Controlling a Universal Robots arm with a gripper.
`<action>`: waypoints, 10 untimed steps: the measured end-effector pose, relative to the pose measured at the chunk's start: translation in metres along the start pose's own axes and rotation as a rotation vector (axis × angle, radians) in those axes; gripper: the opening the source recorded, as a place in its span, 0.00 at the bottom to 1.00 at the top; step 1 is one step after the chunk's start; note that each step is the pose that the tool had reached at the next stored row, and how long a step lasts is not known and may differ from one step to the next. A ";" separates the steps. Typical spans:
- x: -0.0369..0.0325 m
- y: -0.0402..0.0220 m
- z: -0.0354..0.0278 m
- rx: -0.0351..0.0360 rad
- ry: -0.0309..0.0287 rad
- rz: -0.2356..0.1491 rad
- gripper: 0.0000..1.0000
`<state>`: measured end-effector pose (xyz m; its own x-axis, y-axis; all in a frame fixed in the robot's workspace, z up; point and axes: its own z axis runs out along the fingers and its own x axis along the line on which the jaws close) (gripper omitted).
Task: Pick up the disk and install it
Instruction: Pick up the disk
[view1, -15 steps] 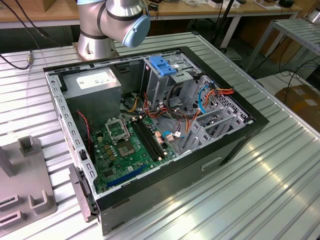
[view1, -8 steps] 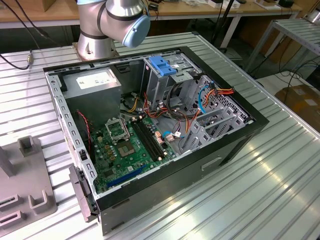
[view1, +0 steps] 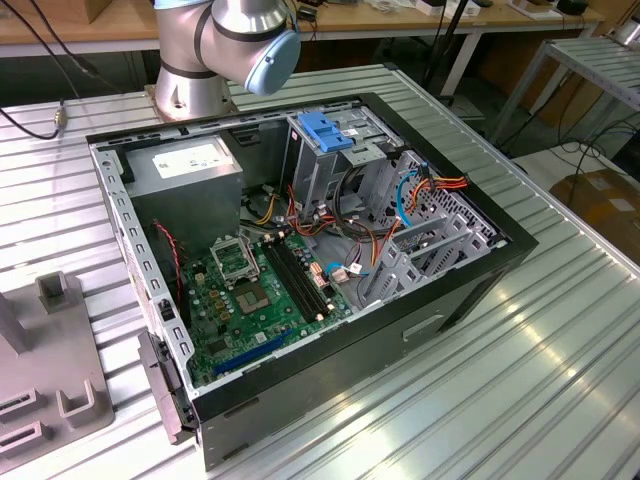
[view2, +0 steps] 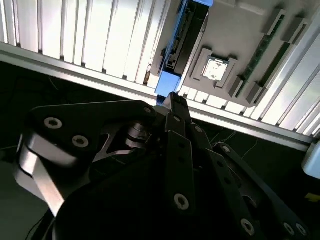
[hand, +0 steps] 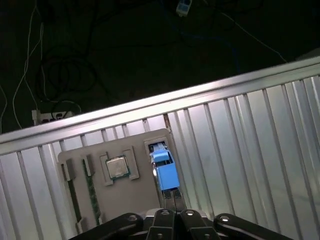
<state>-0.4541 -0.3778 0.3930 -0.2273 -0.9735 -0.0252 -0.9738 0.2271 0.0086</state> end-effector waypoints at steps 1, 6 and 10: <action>0.0000 0.0000 0.0000 -0.0004 0.0002 -0.018 0.10; 0.0000 0.0000 0.0001 -0.0030 0.0010 -0.122 0.10; 0.0000 0.0000 0.0003 -0.0047 0.0019 -0.187 0.10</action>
<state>-0.4541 -0.3778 0.3927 -0.0422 -0.9988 -0.0249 -0.9991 0.0420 0.0086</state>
